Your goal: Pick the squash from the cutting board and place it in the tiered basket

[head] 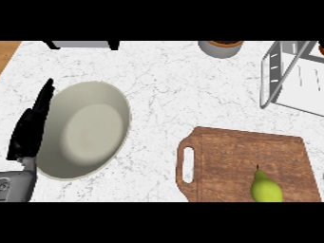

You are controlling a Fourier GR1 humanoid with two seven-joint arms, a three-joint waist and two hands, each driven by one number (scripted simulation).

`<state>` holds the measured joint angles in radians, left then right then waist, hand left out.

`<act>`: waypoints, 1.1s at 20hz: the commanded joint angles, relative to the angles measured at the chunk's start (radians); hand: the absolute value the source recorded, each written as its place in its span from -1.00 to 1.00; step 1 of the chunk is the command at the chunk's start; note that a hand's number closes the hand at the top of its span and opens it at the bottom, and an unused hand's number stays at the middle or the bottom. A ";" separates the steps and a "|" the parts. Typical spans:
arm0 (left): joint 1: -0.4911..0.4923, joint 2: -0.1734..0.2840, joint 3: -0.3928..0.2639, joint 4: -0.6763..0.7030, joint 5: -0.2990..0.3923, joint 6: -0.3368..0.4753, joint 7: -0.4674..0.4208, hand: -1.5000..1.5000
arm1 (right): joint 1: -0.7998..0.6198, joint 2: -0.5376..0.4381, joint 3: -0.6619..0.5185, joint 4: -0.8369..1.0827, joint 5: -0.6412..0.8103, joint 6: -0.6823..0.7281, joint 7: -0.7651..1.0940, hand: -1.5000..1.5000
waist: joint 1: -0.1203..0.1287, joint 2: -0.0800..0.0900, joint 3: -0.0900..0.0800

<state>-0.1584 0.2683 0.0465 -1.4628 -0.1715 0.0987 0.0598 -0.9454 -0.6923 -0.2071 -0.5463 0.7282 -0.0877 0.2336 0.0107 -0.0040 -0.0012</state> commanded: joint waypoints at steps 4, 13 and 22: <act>0.005 -0.022 -0.020 -0.070 -0.010 -0.005 0.071 0.00 | -0.010 0.026 -0.083 -0.003 -0.063 -0.130 -0.061 -1.00 | 0.005 0.006 0.002; 0.042 -0.025 0.007 -0.016 -0.017 -0.005 0.004 0.00 | 0.040 -0.072 -0.161 -0.184 -0.148 -0.091 0.041 -1.00 | -0.016 -0.001 0.001; 0.037 0.007 0.054 -0.025 0.000 -0.018 0.026 0.00 | 0.301 -0.244 -0.362 -0.332 -0.379 0.182 0.086 -1.00 | -0.046 -0.009 0.001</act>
<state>-0.1325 0.2726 0.0916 -1.4630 -0.1723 0.0786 0.0585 -0.7580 -0.8782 -0.4987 -0.7943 0.4363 -0.0157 0.3009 -0.0234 -0.0099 0.0006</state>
